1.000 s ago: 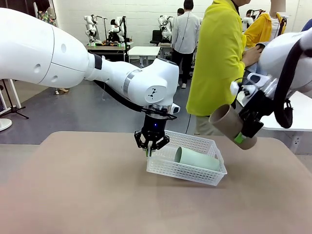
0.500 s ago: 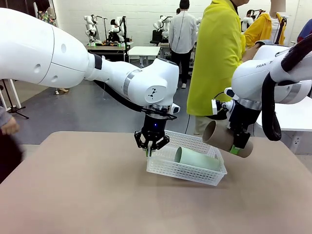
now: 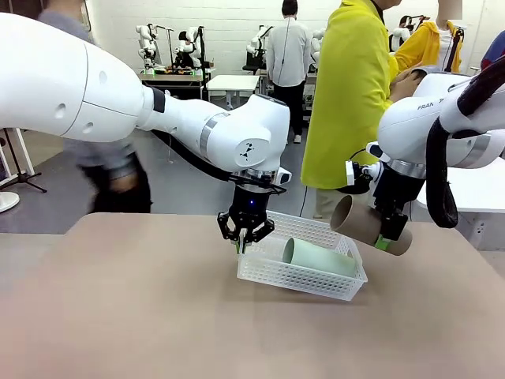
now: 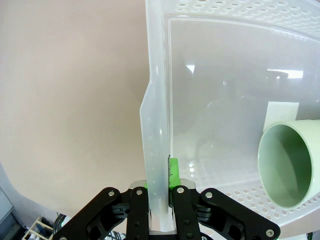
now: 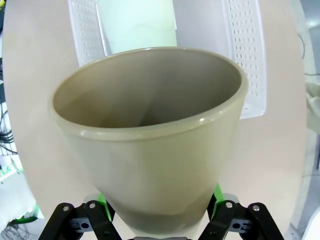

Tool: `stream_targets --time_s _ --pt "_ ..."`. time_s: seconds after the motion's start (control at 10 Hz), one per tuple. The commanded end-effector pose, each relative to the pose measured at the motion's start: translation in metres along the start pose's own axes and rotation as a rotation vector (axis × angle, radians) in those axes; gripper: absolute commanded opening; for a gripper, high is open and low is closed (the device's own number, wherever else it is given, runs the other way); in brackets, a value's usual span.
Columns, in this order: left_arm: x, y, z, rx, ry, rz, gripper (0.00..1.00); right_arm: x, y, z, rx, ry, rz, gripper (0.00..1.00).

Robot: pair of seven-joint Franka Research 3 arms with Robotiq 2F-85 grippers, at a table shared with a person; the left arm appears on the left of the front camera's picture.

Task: Clean and organize the cups into the basket.
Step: Pick up the Reusable plastic cup from the right side of the table and stack it inside the Organizing basket in the center of the table.

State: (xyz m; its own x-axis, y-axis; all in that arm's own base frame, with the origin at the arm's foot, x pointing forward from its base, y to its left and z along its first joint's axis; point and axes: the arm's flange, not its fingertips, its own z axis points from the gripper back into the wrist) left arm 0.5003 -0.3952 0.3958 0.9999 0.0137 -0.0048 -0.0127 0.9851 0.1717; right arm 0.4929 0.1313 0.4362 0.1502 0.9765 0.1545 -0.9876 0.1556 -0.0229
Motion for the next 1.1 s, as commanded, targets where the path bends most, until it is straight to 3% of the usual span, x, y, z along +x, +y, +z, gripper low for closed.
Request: stream_targets --time_s 0.0,0.1,0.3,0.6,1.0 --pt "-0.002 0.003 -0.001 -0.013 -0.005 -0.003 0.0 0.0 0.0 0.0 0.0 0.0 0.0 0.83" --pt "-0.002 0.003 -0.001 -0.013 -0.005 -0.003 0.0 0.023 -0.001 -0.003 -0.023 0.061 0.034 0.83" --pt "-0.002 0.003 -0.001 -0.013 -0.005 -0.003 0.0 0.054 -0.013 -0.006 -0.052 0.095 0.065 0.83" --pt "-0.002 0.003 -0.001 -0.013 -0.005 -0.003 0.0 0.088 -0.044 -0.009 -0.053 0.078 0.171 0.83" --pt "-0.002 0.003 -0.001 -0.013 -0.005 -0.003 0.0 0.098 -0.066 -0.031 0.0 -0.028 0.239 0.83"
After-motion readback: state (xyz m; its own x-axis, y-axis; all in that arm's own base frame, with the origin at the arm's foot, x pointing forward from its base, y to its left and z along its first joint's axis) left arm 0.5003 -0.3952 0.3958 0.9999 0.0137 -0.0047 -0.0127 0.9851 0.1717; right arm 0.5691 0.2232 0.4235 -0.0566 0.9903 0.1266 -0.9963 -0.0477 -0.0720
